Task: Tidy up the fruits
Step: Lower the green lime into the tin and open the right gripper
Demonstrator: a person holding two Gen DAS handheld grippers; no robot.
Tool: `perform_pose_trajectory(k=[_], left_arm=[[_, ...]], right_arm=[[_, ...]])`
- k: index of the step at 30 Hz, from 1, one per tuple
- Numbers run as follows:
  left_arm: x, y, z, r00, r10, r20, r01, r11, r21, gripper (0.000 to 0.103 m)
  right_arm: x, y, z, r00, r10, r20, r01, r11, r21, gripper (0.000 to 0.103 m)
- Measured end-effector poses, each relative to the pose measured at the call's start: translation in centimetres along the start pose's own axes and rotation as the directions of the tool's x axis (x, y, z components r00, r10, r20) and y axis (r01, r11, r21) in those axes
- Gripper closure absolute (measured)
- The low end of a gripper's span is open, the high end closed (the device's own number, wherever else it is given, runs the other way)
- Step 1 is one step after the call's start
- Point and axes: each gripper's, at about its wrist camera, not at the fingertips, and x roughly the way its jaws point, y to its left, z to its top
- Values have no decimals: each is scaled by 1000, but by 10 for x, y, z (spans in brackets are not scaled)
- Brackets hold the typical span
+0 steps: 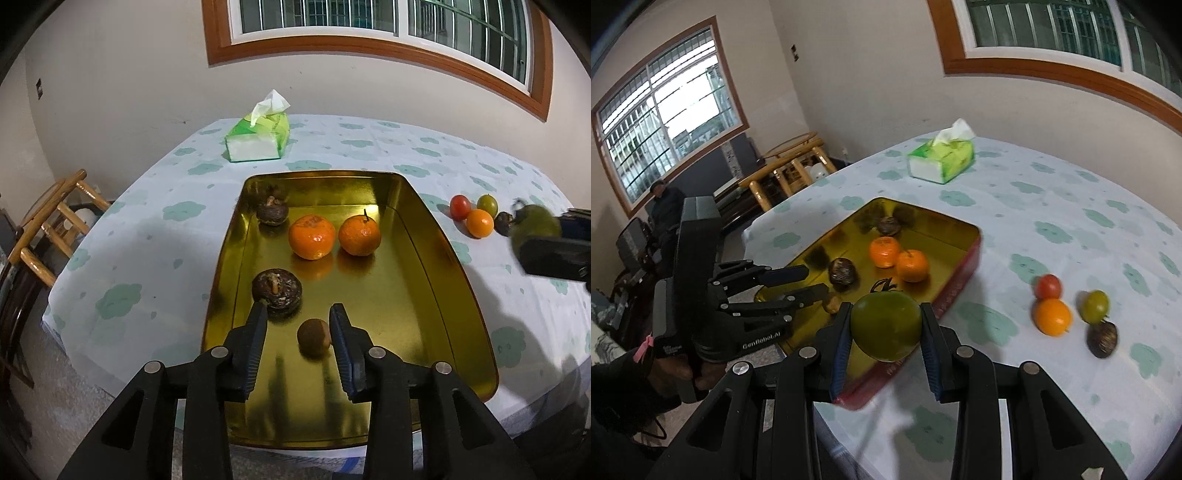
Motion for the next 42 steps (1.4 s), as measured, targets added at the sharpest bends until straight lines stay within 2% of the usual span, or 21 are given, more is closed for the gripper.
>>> perform_pose_trajectory(k=[2, 7, 10, 21, 30, 42], left_arm=[[-2, 2, -1, 1000, 12, 7, -12, 1000, -2, 63], [-9, 5, -3, 998, 44, 35, -44, 999, 4, 48], [-12, 7, -3, 997, 59, 47, -59, 998, 7, 44], [-12, 7, -5, 995, 85, 53, -86, 996, 25, 42], [-14, 9, -8, 993, 101, 67, -103, 994, 30, 37], [-14, 9, -10, 992, 107, 66, -110, 993, 40, 34]], right_arm=[[10, 5, 4, 1000, 19, -14, -19, 1000, -6, 71], [40, 14, 12, 997, 50, -61, -52, 998, -22, 71], [53, 19, 16, 995, 59, -80, -62, 998, -29, 70], [91, 27, 23, 989, 51, -142, -58, 997, -45, 70], [114, 21, 30, 984, 44, -175, -48, 999, -15, 70], [120, 22, 35, 987, 50, -154, -50, 999, 3, 67]])
